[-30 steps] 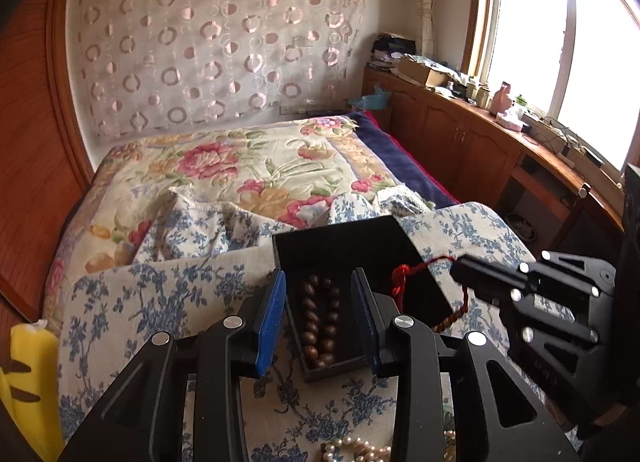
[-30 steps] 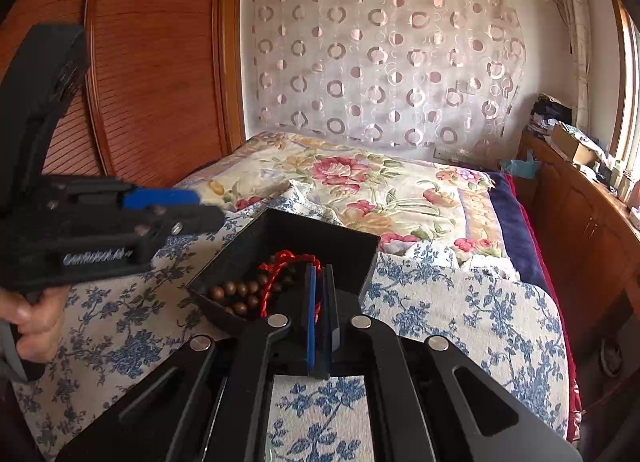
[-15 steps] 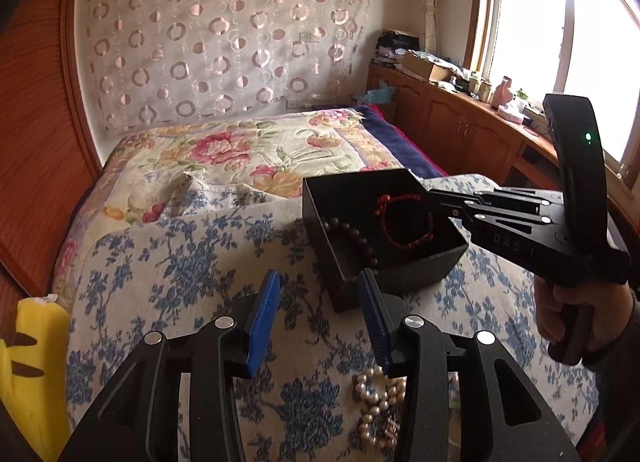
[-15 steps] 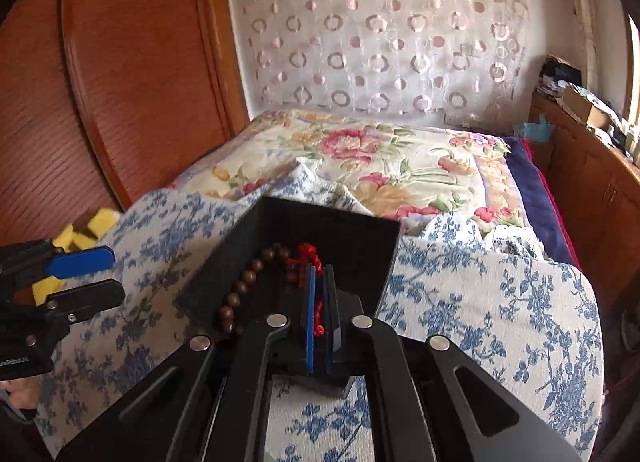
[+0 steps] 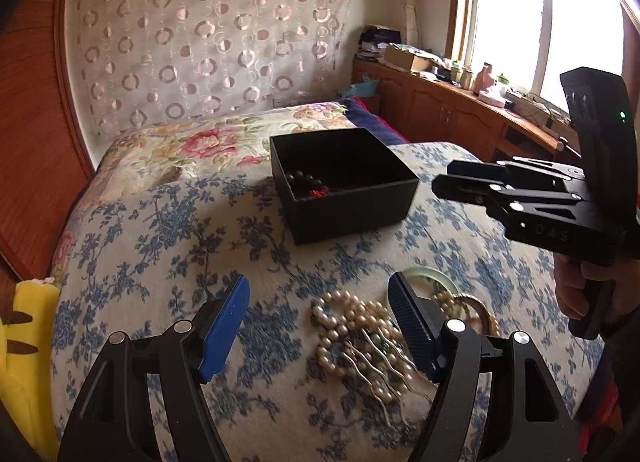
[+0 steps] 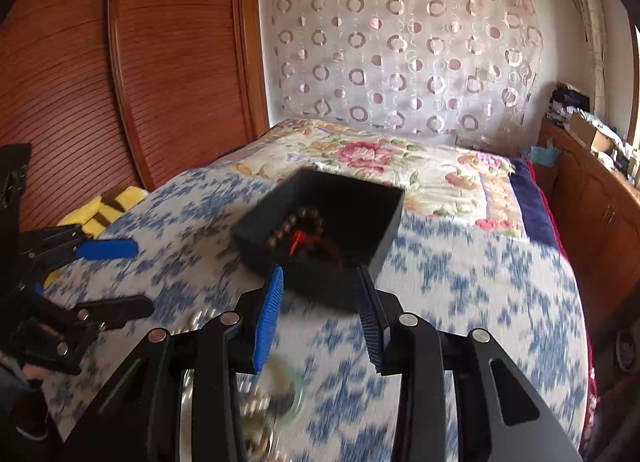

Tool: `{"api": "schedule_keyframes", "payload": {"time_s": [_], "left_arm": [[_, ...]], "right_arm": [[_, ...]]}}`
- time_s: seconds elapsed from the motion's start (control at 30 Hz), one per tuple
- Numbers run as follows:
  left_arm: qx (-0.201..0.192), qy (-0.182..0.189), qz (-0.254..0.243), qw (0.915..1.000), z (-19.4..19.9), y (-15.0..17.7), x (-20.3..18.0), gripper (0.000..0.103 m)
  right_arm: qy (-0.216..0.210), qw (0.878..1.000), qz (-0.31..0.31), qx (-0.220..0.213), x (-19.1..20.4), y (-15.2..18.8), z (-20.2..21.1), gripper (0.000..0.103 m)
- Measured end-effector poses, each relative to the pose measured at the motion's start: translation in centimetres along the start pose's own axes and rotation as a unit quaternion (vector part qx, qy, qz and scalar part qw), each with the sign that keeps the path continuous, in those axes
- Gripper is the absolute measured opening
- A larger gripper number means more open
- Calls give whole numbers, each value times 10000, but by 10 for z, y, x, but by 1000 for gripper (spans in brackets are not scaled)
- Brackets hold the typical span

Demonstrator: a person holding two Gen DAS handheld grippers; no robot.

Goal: Organize jewelry
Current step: 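Return the right gripper to the pile and grasp the dark metal bangle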

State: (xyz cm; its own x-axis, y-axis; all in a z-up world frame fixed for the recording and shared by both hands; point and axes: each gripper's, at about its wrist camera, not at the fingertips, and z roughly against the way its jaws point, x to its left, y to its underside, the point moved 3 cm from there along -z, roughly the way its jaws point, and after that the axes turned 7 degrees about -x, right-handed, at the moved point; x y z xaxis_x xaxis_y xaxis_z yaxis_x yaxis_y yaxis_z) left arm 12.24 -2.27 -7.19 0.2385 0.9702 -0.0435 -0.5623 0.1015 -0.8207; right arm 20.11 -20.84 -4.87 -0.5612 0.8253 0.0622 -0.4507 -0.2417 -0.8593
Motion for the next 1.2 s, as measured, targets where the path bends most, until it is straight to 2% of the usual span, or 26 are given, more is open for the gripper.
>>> {"api": "schedule_keyframes", "payload": {"time_s": [0.27, 0.43, 0.47, 0.77, 0.8, 0.87, 0.9, 0.97, 1.2], "left_arm": [[78, 109, 61, 9999, 11, 28, -16, 77], [109, 67, 81, 9999, 14, 39, -19, 80], [115, 54, 80, 9999, 14, 41, -20, 80], [138, 60, 53, 9999, 14, 49, -24, 80], [142, 71, 45, 9999, 14, 49, -26, 80], [157, 77, 23, 9998, 14, 50, -27, 80], [164, 83, 18, 9998, 13, 50, -27, 80], [175, 102, 0, 9998, 14, 51, -29, 80], [189, 123, -32, 9997, 12, 52, -33, 80]], "right_arm": [[-153, 9989, -56, 442, 9, 49, 26, 39], [-301, 9966, -221, 740, 16, 74, 27, 24], [-345, 9962, -246, 764, 17, 76, 28, 23], [-301, 9937, -399, 1001, 18, 84, 17, 22], [-326, 9934, -411, 1019, 18, 85, 16, 21], [-354, 9932, -393, 1039, 19, 84, 16, 11], [-327, 9934, -357, 1042, 19, 83, 16, 10], [-235, 9940, -207, 1048, 22, 80, 18, 7], [267, 9950, 96, 954, 14, 72, 25, 5]]}}
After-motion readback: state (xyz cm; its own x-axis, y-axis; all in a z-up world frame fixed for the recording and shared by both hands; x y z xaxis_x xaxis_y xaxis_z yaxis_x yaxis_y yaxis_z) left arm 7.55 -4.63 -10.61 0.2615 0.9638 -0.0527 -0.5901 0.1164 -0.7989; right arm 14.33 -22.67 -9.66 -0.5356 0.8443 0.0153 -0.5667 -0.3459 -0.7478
